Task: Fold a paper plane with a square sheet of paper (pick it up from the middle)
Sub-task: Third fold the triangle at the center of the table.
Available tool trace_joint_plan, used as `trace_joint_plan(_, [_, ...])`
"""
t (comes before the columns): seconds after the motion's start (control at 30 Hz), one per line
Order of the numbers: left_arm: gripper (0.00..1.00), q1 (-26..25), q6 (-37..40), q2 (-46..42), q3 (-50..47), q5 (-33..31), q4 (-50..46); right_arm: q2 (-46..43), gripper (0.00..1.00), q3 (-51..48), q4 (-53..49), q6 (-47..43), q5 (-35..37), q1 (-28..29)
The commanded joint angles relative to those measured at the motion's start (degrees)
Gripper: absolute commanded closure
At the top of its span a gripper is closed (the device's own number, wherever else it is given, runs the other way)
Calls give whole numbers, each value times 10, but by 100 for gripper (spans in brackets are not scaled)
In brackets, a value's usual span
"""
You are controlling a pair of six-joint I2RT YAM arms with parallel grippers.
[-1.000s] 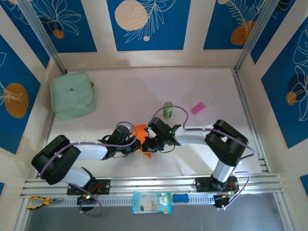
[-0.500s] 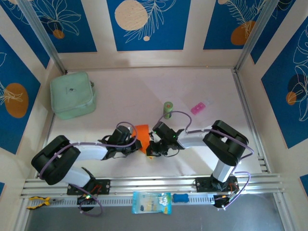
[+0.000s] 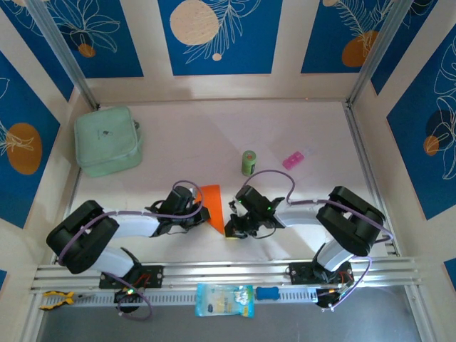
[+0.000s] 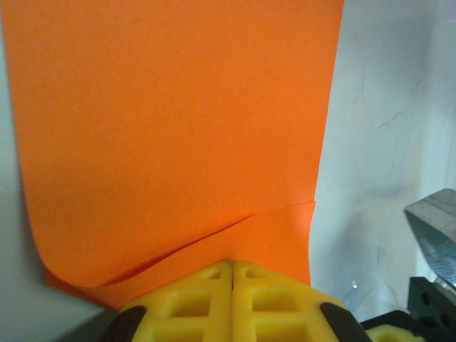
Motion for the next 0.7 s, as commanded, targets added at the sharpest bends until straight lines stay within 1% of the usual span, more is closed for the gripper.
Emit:
trace_joint_plan(0.0, [100, 0, 16, 12, -4, -5, -20, -9, 94, 48, -45, -21, 33, 3])
trace_joint_plan(0.07, [100, 0, 18, 13, -2, -4, -23, 10, 94, 68, -49, -22, 50, 2])
trace_joint_plan(0.2, [100, 0, 24, 13, 2, -1, -28, 60, 94, 110, -46, -28, 55, 2])
trace_joint_plan(0.27, [100, 0, 26, 13, 4, -2, -31, 80, 94, 114, -37, -21, 56, 3])
trace_joint_plan(0.37, [100, 0, 29, 9, 6, 0, -32, 102, 94, 108, -51, -13, 55, 2])
trace_joint_plan(0.5, [100, 0, 54, -8, 17, 10, -38, 96, 94, 65, -35, 0, 56, 2])
trace_joint_plan(0.6, [96, -3, 68, -36, 33, 18, -55, 98, 95, 57, -41, 5, 62, 2])
trace_joint_plan(0.67, [95, -11, 69, -53, 38, 15, -62, 99, 95, 56, -40, 9, 63, 2])
